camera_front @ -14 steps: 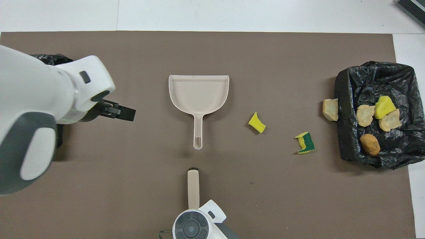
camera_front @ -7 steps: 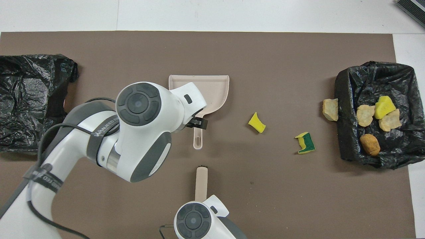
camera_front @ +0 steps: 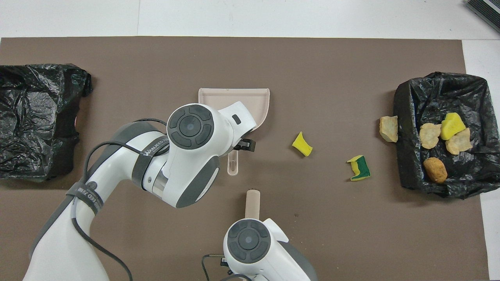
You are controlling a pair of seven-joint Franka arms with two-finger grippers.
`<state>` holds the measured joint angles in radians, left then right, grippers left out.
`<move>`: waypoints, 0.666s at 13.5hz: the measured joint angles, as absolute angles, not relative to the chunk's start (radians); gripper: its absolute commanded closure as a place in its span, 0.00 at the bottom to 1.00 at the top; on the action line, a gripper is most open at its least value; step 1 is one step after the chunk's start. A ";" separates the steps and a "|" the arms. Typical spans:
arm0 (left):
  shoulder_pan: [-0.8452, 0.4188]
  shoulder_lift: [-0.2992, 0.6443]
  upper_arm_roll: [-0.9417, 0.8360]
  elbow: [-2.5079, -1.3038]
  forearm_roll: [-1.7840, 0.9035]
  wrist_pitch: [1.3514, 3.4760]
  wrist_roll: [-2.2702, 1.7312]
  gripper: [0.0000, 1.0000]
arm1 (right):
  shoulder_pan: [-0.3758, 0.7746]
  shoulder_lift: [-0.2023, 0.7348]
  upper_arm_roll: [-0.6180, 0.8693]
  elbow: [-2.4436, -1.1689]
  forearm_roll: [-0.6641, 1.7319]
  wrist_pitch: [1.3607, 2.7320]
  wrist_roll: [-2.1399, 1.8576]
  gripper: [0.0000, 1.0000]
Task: Sweep and dump trash in bin
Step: 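Grasp the dustpan with the left gripper while the right gripper grasps the brush, then move the brush to the tan chunk near the bag with the right gripper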
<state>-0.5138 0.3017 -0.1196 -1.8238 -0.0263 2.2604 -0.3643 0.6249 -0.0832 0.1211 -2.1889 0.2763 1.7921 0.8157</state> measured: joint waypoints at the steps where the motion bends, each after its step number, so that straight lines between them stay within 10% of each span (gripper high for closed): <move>1: -0.514 0.304 -0.119 -1.832 -0.026 2.267 -0.367 0.00 | 0.584 -0.100 0.120 -2.189 0.257 1.765 0.802 1.00; 9: -0.529 0.343 -0.121 -1.848 -0.026 2.317 -0.392 0.06 | 0.262 -0.115 0.117 -2.200 -0.024 1.716 0.566 1.00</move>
